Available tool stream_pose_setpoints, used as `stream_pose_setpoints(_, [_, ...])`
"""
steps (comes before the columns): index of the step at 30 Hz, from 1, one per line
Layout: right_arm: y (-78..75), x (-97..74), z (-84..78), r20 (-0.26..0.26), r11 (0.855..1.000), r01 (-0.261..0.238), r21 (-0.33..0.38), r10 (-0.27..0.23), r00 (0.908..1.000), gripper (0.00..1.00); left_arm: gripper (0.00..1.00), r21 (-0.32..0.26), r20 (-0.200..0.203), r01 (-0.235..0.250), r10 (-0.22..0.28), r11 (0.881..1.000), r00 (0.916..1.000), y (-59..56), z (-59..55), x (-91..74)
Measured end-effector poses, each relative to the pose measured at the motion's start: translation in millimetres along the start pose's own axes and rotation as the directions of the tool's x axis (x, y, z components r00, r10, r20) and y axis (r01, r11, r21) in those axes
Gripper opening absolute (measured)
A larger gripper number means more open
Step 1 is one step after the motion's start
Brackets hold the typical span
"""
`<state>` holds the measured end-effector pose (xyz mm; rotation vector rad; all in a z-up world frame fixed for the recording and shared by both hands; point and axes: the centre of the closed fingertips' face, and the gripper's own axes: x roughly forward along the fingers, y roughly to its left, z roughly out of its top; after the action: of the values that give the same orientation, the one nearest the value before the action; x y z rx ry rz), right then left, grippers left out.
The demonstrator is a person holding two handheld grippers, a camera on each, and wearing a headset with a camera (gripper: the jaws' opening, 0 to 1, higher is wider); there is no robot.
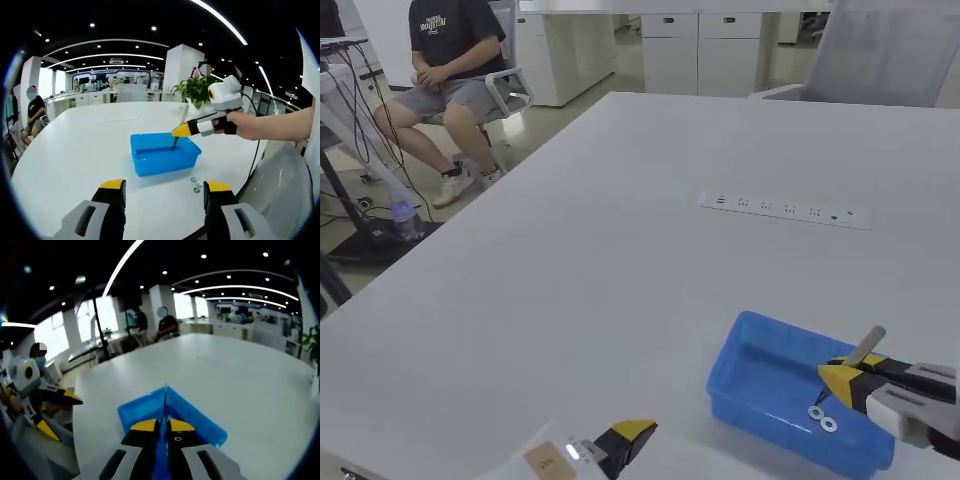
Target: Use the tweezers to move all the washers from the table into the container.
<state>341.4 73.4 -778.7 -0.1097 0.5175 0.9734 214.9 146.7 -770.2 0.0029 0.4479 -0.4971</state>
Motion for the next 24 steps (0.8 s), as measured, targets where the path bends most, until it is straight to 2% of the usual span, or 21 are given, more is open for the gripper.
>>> stream_pose_setpoints(24, [24.1,-22.5,16.2,0.02,0.995,-0.051,-0.089,0.053,0.9984,0.04,0.62,0.001,-0.007,0.004,-0.004,1.0,1.0,-0.4,-1.5,0.2])
